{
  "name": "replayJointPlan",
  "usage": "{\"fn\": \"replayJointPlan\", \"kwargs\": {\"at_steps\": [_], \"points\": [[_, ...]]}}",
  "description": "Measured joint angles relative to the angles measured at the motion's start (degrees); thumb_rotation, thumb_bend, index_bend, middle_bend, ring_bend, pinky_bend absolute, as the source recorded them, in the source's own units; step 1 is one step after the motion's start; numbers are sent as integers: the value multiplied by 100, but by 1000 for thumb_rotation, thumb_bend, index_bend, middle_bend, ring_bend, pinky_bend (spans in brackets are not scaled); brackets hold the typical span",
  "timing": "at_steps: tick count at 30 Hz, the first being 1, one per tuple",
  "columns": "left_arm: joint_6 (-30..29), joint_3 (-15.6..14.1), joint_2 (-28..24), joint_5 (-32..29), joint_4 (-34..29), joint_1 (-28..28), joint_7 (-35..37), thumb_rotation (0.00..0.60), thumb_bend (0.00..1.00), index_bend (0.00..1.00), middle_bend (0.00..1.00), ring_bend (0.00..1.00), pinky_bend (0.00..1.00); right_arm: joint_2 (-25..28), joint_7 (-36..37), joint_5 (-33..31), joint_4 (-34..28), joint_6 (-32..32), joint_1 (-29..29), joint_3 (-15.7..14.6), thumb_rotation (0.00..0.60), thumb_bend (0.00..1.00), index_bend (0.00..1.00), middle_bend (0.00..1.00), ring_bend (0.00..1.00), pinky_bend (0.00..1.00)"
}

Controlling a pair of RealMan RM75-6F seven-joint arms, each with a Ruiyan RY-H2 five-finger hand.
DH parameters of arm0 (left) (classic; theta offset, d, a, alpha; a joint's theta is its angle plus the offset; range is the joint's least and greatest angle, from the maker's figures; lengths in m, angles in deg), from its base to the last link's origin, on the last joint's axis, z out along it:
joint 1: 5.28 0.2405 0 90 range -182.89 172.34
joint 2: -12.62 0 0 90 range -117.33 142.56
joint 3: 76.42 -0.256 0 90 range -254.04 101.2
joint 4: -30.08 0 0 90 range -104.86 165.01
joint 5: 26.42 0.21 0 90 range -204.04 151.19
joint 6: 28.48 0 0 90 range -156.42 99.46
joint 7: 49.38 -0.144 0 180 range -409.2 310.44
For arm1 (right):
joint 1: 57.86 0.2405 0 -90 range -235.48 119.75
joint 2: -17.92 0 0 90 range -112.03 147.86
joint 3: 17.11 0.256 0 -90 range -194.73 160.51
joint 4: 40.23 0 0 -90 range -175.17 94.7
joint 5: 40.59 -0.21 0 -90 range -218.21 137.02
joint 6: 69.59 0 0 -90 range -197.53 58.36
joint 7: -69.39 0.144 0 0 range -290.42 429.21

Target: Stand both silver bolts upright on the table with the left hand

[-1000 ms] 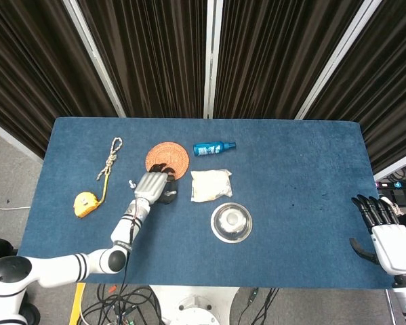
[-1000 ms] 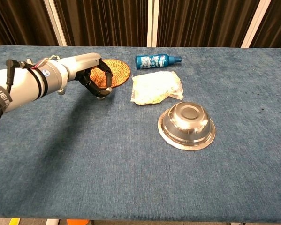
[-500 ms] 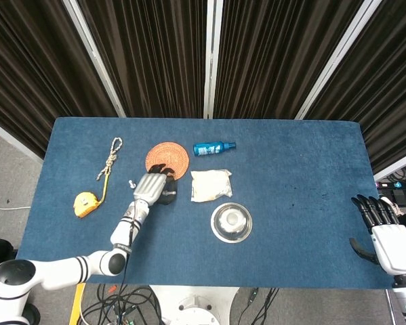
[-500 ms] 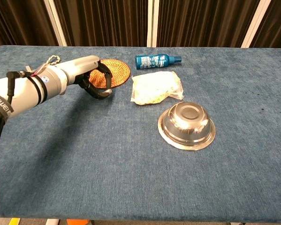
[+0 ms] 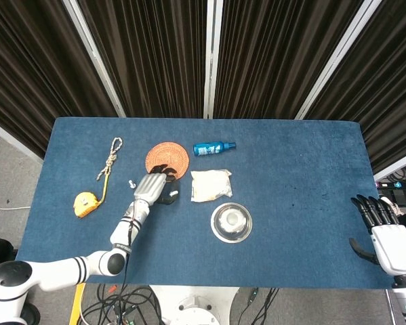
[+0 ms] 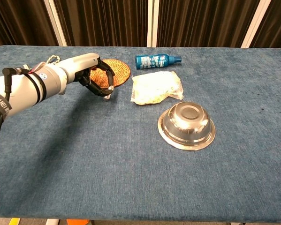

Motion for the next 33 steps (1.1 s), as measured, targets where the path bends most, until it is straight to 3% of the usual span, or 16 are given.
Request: {"fn": "replayJointPlan", "kwargs": {"at_steps": [33], "points": [[-21,3,-50,208,170,186,393,600,366,441,180,28,0,8,8,15,-2,-31,-15,-2,600,221,0,72,0,0]]}}
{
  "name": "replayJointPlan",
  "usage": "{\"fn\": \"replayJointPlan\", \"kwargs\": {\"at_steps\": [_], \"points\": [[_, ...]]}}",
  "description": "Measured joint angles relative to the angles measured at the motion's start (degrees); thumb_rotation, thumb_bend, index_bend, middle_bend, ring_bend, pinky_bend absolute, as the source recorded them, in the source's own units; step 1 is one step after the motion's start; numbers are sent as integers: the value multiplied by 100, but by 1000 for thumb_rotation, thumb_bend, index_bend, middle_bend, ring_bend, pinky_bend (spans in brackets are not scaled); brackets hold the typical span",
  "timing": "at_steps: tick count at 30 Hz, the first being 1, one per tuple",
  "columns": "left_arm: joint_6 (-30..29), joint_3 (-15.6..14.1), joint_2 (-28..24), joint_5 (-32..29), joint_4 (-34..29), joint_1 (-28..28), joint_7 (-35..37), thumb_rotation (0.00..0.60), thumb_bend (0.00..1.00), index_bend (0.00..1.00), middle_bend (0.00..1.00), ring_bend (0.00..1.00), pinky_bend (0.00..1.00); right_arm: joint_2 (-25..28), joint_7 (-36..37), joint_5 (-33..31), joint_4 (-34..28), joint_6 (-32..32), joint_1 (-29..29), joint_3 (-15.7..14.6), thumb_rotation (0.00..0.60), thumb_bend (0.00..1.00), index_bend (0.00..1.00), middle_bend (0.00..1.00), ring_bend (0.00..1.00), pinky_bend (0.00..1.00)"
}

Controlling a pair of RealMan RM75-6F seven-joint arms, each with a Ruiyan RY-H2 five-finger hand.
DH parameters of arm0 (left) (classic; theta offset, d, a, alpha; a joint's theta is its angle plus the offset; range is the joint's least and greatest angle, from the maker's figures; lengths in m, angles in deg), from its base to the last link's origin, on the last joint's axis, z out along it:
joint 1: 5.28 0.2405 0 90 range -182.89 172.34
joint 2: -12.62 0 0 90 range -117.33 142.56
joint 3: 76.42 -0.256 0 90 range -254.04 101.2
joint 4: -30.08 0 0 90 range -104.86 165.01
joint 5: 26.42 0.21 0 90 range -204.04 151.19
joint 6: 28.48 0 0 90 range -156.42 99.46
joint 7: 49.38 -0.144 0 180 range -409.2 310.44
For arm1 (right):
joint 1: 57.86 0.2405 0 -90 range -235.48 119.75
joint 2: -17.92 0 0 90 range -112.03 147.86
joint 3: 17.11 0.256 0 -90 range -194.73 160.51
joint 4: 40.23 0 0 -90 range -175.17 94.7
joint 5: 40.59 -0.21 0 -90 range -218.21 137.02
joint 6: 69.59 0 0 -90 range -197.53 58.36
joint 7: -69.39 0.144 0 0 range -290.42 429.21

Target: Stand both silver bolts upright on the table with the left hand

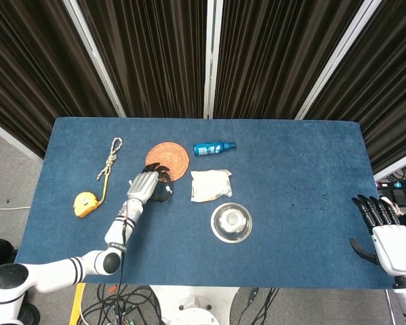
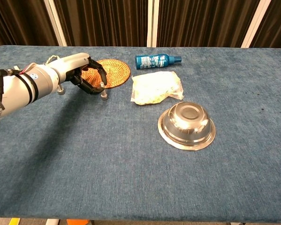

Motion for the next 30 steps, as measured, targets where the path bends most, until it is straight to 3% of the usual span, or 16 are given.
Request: {"fn": "replayJointPlan", "kwargs": {"at_steps": [5,8,17,24,30], "points": [[-136,1,-87,186,-148,35,26,600,365,317,172,28,0,11,5,-3,15,-16,1,14,600,221,0,72,0,0],[-372,30,-296,384,-389,119,67,600,354,295,172,28,0,45,19,3,30,-9,20,29,600,221,0,72,0,0],[-1589,-66,-1794,739,-1459,971,-227,600,251,296,172,28,0,127,221,54,154,46,84,42,600,218,0,70,0,0],[-2627,-579,-2886,1413,-1925,2217,301,600,231,303,172,28,0,89,301,67,218,66,111,35,600,218,0,70,0,0],[-3483,-1139,-3228,1954,-1994,3188,892,600,232,307,172,28,0,7,339,100,244,109,125,-6,600,219,0,70,0,0]]}}
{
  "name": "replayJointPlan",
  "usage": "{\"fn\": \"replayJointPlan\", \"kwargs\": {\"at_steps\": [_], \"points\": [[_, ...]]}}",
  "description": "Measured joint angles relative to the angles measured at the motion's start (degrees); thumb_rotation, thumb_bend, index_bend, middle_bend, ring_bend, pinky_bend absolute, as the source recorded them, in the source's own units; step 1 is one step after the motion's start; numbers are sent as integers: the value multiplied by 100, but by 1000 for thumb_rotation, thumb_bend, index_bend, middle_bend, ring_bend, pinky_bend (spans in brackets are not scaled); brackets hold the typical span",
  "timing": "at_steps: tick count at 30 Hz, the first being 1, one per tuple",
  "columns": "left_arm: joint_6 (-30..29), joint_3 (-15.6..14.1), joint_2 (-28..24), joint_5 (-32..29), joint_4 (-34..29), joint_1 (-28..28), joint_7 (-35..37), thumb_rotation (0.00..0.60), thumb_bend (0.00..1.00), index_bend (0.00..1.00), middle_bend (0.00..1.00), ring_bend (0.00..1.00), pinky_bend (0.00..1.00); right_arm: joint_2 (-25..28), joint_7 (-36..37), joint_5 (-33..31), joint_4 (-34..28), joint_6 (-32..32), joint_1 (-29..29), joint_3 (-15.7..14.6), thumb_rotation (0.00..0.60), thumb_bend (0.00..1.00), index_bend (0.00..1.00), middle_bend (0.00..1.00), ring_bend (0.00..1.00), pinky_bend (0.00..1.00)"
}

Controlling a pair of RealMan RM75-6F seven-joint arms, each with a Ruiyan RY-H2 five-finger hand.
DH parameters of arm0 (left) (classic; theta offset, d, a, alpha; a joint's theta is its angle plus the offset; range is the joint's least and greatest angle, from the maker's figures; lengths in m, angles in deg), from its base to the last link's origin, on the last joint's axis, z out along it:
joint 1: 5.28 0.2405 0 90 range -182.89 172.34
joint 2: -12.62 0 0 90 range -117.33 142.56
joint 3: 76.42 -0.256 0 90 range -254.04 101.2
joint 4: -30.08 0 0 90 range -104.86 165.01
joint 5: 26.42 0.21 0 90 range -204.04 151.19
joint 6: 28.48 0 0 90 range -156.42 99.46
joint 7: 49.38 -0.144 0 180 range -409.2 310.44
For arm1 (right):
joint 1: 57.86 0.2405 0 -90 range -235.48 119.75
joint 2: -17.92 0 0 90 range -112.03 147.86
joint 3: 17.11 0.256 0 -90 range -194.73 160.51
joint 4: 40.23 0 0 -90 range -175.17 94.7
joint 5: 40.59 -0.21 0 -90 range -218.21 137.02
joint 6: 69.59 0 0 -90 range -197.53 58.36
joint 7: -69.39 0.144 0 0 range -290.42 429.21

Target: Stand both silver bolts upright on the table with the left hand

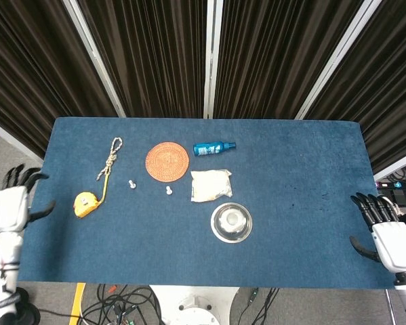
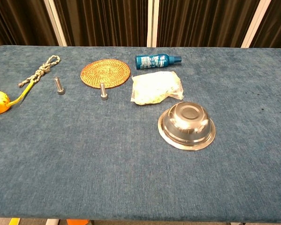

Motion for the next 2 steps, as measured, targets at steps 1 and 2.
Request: {"fn": "replayJointPlan", "kwargs": {"at_steps": [1,2], "points": [[-131,-66,-27,67,-3,132,60,600,232,309,172,28,0,-16,-3,24,-1,-10,-2,-10,600,219,0,70,0,0],[-261,-129,-48,131,-6,260,110,600,232,311,172,28,0,-31,-11,42,-2,-20,-5,-19,600,219,0,70,0,0]]}}
